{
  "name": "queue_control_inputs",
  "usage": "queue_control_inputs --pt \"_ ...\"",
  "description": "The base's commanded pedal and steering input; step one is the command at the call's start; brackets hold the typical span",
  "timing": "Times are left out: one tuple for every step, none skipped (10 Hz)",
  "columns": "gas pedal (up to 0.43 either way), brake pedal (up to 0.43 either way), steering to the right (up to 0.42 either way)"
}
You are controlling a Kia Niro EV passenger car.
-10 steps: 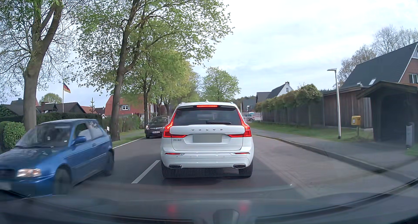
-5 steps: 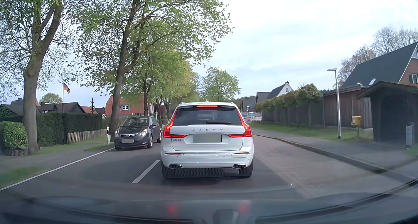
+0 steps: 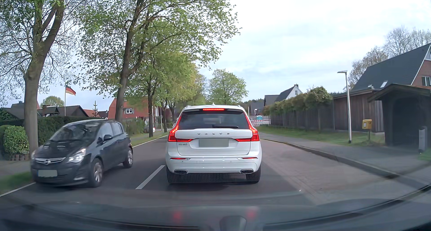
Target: Follow the waypoints while adhering to traffic rules and regulations
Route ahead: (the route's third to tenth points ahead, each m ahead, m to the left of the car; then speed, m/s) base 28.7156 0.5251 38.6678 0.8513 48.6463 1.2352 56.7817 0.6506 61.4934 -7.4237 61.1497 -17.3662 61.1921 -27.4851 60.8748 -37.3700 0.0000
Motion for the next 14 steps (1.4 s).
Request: queue_control_inputs --pt "0.0 0.232 -0.001" --pt "0.0 0.238 -0.001" --pt "0.0 0.232 -0.001" --pt "0.0 0.238 -0.001" --pt "0.0 0.238 -0.001" --pt "0.0 0.238 -0.001" --pt "0.0 0.232 -0.001" --pt "0.0 0.238 -0.001" --pt "0.0 0.232 -0.001" --pt "0.0 0.238 -0.001" --pt "0.0 0.238 -0.001" --pt "0.0 0.238 -0.001" --pt "0.0 0.238 -0.001" --pt "0.0 0.238 -0.001"
